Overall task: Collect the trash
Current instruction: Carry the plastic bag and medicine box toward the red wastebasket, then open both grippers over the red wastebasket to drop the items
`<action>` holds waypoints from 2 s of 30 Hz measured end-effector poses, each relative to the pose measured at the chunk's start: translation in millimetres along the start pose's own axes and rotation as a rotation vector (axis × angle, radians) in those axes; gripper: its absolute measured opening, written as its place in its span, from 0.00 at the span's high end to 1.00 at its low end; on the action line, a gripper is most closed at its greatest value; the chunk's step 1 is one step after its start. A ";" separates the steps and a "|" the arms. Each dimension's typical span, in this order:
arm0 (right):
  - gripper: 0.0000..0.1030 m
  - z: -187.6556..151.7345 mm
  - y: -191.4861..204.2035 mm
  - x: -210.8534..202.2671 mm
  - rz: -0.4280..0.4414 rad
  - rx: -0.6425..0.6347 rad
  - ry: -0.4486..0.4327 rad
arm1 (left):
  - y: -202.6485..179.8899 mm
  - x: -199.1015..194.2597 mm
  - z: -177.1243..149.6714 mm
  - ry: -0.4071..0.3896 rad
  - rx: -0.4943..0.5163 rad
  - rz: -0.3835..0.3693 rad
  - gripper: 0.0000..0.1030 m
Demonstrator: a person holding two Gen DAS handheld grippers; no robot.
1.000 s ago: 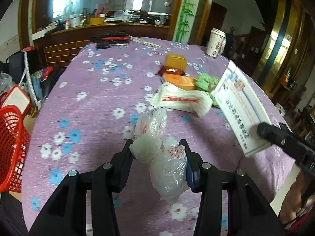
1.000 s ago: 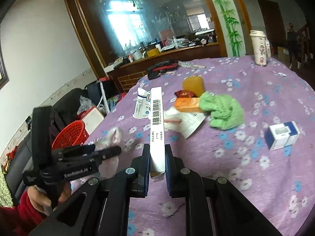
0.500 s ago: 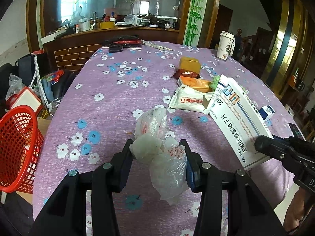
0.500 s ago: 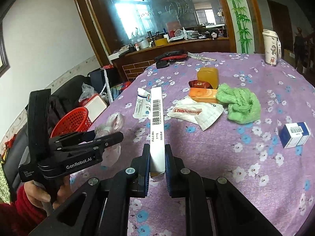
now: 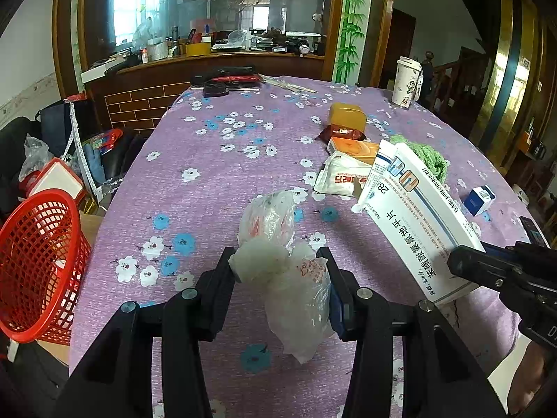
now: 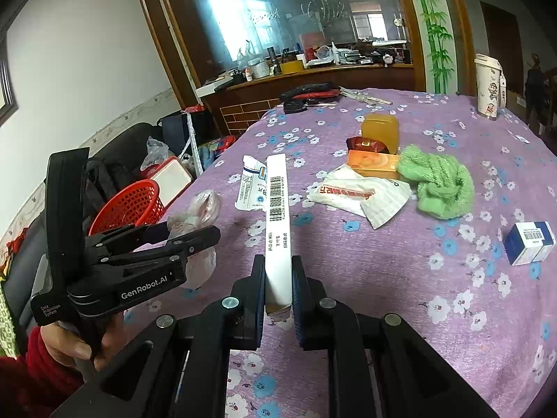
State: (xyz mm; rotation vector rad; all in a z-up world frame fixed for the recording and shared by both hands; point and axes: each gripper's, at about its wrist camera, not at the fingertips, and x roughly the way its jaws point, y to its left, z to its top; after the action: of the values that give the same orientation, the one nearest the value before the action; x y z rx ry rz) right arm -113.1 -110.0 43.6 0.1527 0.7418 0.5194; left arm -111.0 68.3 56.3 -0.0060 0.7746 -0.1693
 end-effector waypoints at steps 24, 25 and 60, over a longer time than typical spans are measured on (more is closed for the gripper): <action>0.86 10.5 27.1 16.3 0.010 -0.059 0.028 | 30.2 -10.9 -0.6 -0.028 -0.060 0.021 0.56; 0.86 11.1 29.1 17.0 0.012 -0.063 0.029 | 31.8 -11.5 -0.9 -0.029 -0.063 0.021 0.56; 0.83 94.3 246.3 172.6 0.311 -0.272 0.189 | 279.7 -84.0 -19.6 -0.122 -0.480 0.346 0.43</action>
State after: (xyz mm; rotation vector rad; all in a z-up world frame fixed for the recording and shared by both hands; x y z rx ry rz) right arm -40.1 193.8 85.1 -0.0366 0.8285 0.9349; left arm -141.7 358.3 81.8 -0.3326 0.6682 0.3451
